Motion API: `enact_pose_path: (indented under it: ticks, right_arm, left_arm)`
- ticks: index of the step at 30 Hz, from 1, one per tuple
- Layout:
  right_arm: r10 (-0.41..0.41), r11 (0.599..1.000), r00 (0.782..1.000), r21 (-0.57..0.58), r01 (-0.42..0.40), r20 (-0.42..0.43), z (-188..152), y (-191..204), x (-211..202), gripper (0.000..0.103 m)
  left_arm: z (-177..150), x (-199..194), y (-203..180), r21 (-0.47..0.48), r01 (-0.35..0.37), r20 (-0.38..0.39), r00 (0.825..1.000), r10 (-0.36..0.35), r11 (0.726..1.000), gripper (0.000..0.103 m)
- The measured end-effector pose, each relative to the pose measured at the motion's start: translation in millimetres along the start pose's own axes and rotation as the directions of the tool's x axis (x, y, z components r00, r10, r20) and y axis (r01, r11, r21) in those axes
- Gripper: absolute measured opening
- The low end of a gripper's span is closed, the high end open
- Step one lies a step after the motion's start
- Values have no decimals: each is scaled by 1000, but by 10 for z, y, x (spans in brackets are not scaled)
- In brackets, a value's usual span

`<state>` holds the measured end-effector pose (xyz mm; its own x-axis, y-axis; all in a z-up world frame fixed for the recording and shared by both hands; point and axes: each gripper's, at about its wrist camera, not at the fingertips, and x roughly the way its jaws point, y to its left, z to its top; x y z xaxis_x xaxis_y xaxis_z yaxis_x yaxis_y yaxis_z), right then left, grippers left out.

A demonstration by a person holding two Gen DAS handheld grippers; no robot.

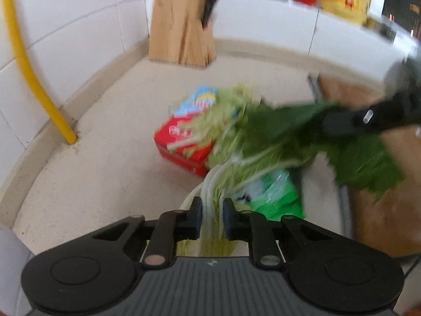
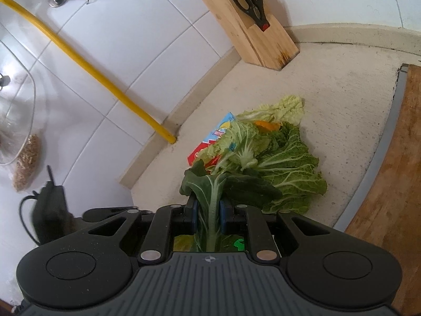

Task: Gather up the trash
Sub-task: 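Carry the cabbage leaves and leafy greens down over the black trash bin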

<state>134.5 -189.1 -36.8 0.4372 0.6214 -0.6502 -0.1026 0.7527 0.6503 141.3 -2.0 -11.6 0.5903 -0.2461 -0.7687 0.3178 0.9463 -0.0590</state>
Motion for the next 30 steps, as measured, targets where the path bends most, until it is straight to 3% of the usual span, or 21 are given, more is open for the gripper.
enact_pose_path:
  ticks: [7, 16, 23, 27, 30]
  right_arm:
    - [9, 1000, 1000, -22, -9, 16, 13, 136, -49, 21]
    - [46, 995, 999, -86, -46, -6, -2, 444, 24, 21]
    - [80, 987, 996, -135, -84, -38, -38, 714, 153, 21]
    - [78, 985, 996, -149, -83, -37, -46, 801, 198, 21]
    - [71, 987, 997, -142, -75, -36, -62, 797, 196, 21]
  left_arm:
    - [32, -310, 63, -78, 37, 85, 996, -30, 996, 12]
    - [-124, -494, 165, -162, -17, 112, 993, 35, 987, 11]
    - [-267, -694, 296, -225, -47, 140, 987, 80, 973, 3]
    - [-343, -731, 331, -231, -38, 143, 987, 72, 972, 2]
    - [-373, -685, 247, -161, -4, 149, 988, 29, 987, 5]
